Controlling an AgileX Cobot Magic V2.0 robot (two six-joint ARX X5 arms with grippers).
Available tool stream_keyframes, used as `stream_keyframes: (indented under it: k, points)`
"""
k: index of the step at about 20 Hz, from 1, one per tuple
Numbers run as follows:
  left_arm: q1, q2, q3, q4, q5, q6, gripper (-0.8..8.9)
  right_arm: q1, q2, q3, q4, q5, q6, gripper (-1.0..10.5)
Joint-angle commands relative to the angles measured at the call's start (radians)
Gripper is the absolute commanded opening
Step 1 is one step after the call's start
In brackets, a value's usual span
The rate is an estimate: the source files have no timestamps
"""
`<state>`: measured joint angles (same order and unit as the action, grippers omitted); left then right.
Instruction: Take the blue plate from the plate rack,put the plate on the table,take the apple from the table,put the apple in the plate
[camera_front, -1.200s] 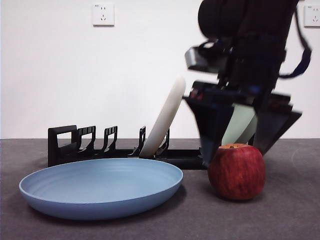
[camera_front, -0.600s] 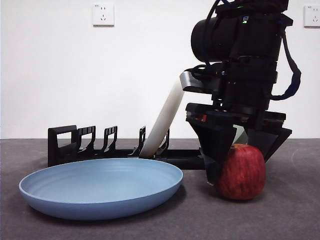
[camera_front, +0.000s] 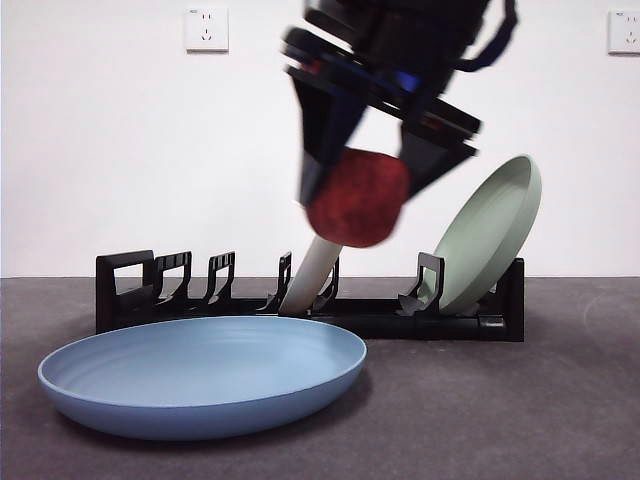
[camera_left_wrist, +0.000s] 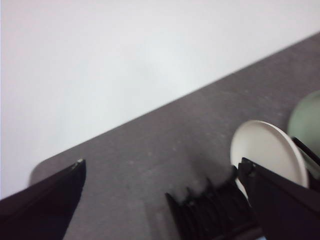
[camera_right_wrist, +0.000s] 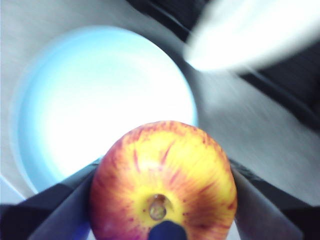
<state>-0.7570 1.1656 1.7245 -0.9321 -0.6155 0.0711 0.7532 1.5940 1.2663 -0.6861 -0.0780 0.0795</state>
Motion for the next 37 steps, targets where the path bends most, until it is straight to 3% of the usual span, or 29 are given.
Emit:
stream_keyframes:
  k: [1, 11, 19, 20, 24, 28, 33, 37]
  points:
    - [0.024, 0.0, -0.002, 0.022, -0.049, 0.011, 5.34, 0.044, 0.017, 0.016, 0.058, -0.002, 0.009, -0.1]
    - [0.177, 0.0, -0.002, 0.04, -0.07, 0.013, 5.34, 0.154, 0.283, 0.19, 0.075, 0.0, 0.008, -0.1]
    - [0.232, 0.0, -0.002, -0.005, -0.059, 0.012, 5.34, 0.17, 0.391, 0.197, 0.01, 0.008, -0.008, 0.1]
    - [0.232, 0.0, -0.002, -0.01, -0.059, 0.012, 5.34, 0.17, 0.398, 0.197, 0.006, 0.008, -0.01, 0.3]
    - [0.233, 0.0, -0.002, -0.034, -0.059, 0.012, 5.34, 0.171, 0.422, 0.197, 0.004, 0.008, -0.01, 4.3]
    - [0.233, 0.0, -0.002, -0.052, -0.056, 0.012, 5.34, 0.178, 0.416, 0.197, 0.01, 0.008, -0.01, 6.1]
    - [0.233, 0.003, -0.002, -0.057, -0.048, 0.011, 5.34, 0.177, 0.374, 0.227, -0.019, 0.006, -0.009, 6.1]
    - [0.234, 0.004, -0.002, -0.064, 0.075, 0.012, 5.34, 0.175, 0.253, 0.257, -0.057, 0.02, -0.009, 6.0]
